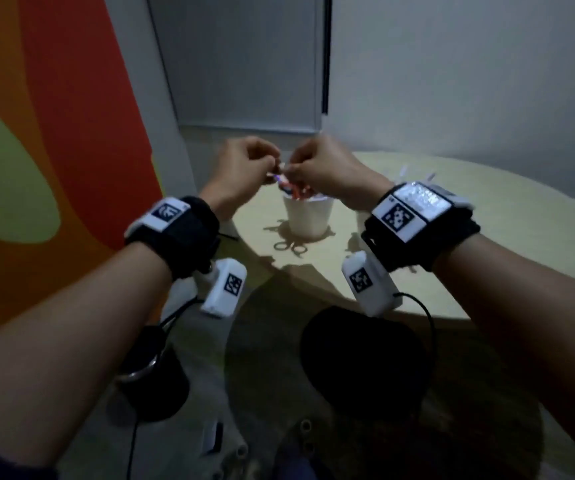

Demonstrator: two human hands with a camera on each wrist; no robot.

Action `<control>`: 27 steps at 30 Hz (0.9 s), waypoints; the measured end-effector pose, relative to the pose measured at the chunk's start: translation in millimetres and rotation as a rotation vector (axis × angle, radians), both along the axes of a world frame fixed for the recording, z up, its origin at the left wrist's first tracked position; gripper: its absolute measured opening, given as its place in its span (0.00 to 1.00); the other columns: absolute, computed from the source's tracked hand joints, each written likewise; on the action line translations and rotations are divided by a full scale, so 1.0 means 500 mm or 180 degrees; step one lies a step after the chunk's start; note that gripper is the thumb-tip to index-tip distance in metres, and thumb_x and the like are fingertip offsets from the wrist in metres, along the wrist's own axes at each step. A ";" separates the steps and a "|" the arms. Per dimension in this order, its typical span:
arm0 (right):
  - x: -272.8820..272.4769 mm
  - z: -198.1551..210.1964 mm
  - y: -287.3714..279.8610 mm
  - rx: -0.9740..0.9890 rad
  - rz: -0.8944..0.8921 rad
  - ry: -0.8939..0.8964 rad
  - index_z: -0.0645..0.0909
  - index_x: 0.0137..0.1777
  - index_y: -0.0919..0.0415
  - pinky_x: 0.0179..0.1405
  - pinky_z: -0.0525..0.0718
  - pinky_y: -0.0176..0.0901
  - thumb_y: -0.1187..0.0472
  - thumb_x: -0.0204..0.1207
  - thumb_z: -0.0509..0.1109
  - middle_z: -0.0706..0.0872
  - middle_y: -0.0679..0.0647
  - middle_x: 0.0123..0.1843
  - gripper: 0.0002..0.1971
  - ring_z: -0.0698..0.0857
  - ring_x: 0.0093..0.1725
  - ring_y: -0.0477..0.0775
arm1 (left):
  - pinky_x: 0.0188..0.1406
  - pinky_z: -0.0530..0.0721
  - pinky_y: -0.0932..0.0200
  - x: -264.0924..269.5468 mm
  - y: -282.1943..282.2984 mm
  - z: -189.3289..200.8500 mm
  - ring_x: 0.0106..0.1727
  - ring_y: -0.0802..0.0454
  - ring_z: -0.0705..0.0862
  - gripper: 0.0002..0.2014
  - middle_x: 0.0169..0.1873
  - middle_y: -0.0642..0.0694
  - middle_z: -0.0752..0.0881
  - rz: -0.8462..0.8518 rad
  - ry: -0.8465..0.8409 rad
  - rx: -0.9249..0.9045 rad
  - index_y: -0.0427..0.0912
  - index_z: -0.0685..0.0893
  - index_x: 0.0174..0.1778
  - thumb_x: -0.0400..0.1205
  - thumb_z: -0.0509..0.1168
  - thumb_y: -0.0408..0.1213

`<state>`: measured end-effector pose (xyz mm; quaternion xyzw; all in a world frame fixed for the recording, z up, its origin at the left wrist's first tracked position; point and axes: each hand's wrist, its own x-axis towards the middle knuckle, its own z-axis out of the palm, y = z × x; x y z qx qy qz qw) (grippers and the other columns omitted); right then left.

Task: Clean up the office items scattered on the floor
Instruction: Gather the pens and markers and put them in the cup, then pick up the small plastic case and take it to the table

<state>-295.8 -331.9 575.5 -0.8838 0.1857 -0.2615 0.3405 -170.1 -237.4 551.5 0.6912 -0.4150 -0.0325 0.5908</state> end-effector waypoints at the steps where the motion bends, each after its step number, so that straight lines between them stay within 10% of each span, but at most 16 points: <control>1: 0.027 -0.021 0.035 0.0117 0.0104 0.0001 0.86 0.35 0.63 0.32 0.88 0.48 0.64 0.75 0.71 0.88 0.61 0.31 0.08 0.87 0.31 0.56 | 0.46 0.90 0.48 0.013 0.036 -0.012 0.36 0.50 0.88 0.09 0.38 0.39 0.87 0.0033 0.0067 0.0051 0.34 0.85 0.47 0.80 0.61 0.20; 7: 0.206 -0.267 0.207 0.0549 0.0656 0.0500 0.87 0.47 0.75 0.32 0.90 0.52 0.65 0.75 0.68 0.87 0.63 0.32 0.11 0.87 0.29 0.56 | 0.29 0.87 0.57 0.127 0.220 -0.229 0.30 0.55 0.86 0.11 0.33 0.43 0.86 0.0447 0.0346 0.0664 0.39 0.86 0.40 0.78 0.61 0.21; 11: 0.304 -0.541 0.239 0.0922 0.1023 0.1555 0.84 0.44 0.72 0.26 0.89 0.45 0.66 0.77 0.68 0.88 0.68 0.38 0.08 0.87 0.30 0.58 | 0.34 0.89 0.50 0.213 0.279 -0.499 0.33 0.44 0.86 0.13 0.32 0.38 0.86 0.0516 0.0884 0.1228 0.38 0.86 0.38 0.79 0.59 0.20; 15: 0.341 -0.854 0.219 0.1185 0.1300 0.2676 0.82 0.54 0.74 0.46 0.89 0.58 0.67 0.81 0.65 0.87 0.70 0.45 0.09 0.86 0.38 0.62 | 0.28 0.83 0.56 0.251 0.332 -0.818 0.33 0.43 0.84 0.12 0.34 0.37 0.85 0.0413 0.1678 0.1776 0.34 0.81 0.42 0.84 0.56 0.19; 23: 0.264 -1.354 0.159 0.0984 0.1291 0.4137 0.86 0.44 0.71 0.16 0.79 0.35 0.71 0.78 0.67 0.84 0.61 0.28 0.07 0.81 0.23 0.53 | 0.38 0.82 0.53 0.216 0.439 -1.303 0.29 0.50 0.82 0.06 0.30 0.40 0.85 -0.0140 0.1985 0.3194 0.36 0.85 0.40 0.78 0.62 0.26; 27: 0.207 -1.499 0.190 0.0649 0.1449 0.4156 0.86 0.49 0.61 0.48 0.85 0.51 0.64 0.71 0.77 0.89 0.58 0.46 0.08 0.85 0.47 0.59 | 0.51 0.81 0.51 0.187 0.448 -1.433 0.49 0.38 0.87 0.09 0.47 0.34 0.88 -0.0577 0.1026 0.3827 0.31 0.88 0.45 0.80 0.64 0.33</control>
